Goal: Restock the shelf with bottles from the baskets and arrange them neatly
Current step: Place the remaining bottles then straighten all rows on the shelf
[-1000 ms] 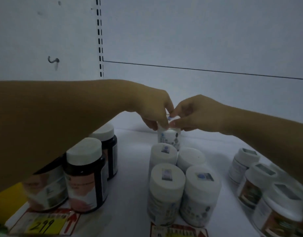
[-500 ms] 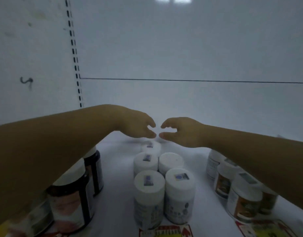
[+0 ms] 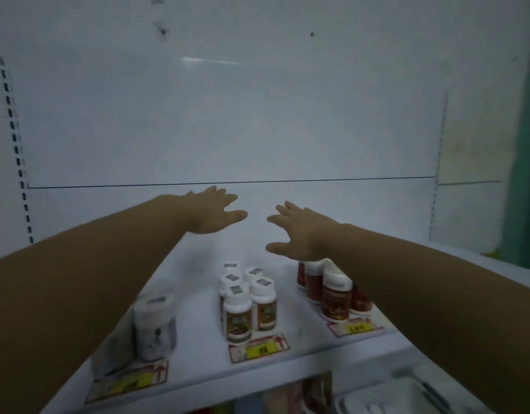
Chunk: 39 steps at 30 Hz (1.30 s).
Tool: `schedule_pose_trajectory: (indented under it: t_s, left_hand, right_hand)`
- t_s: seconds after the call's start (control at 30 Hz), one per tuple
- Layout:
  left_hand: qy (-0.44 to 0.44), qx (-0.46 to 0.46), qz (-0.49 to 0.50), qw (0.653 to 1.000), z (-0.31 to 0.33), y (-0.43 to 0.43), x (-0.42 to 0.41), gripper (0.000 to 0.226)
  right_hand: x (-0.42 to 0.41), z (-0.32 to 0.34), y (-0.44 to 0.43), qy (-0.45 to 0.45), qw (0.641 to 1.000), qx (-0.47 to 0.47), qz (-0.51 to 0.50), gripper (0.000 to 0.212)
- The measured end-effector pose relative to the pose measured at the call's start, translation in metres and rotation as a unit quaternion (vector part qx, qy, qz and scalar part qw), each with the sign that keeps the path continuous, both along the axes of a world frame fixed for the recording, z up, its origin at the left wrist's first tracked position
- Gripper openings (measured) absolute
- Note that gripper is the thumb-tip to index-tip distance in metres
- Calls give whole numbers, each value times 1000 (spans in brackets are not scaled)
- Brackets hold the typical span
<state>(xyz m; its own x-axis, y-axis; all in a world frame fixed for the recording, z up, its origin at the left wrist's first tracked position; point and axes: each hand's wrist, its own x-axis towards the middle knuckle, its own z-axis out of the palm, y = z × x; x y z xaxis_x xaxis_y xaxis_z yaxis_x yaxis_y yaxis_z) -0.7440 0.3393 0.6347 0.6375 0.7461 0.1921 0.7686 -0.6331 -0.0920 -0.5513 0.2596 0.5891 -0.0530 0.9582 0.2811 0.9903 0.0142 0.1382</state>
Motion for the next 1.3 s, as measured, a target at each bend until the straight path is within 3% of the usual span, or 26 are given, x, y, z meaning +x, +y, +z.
schedule_pose_trajectory:
  t_s: [0.23,0.47,0.63,0.73,1.03,1.17,1.3]
  left_hand:
    - [-63,-25,-81,994,-34,-123,110,69]
    - [-119,-74,-150,979,-100,-217,191,55]
    - [-53,-164,-176,969,-167,-247,217,51]
    - [-23,-219,-136,966,-211,-237,218,54]
    - [-105,-295,-17,950,-349,-133,221,42]
    - [-170,-366,-11,915,-412,-105,254,33]
    - [-158,-378,-7,912,-459,-91,290,41]
  right_hand:
    - [88,-23,-139,7,1000,-1,-16,75]
    - [154,-77,-252,80,995,-41,-42,72]
    - [179,-133,-287,112,985,-125,-45,73]
    - [193,-168,-283,105,982,-152,-41,70]
    - [233,-296,-205,202,956,-203,-54,57]
    - [254,-353,-158,240,940,-228,-82,57]
    - [264,-396,-122,283,932,-199,-108,55]
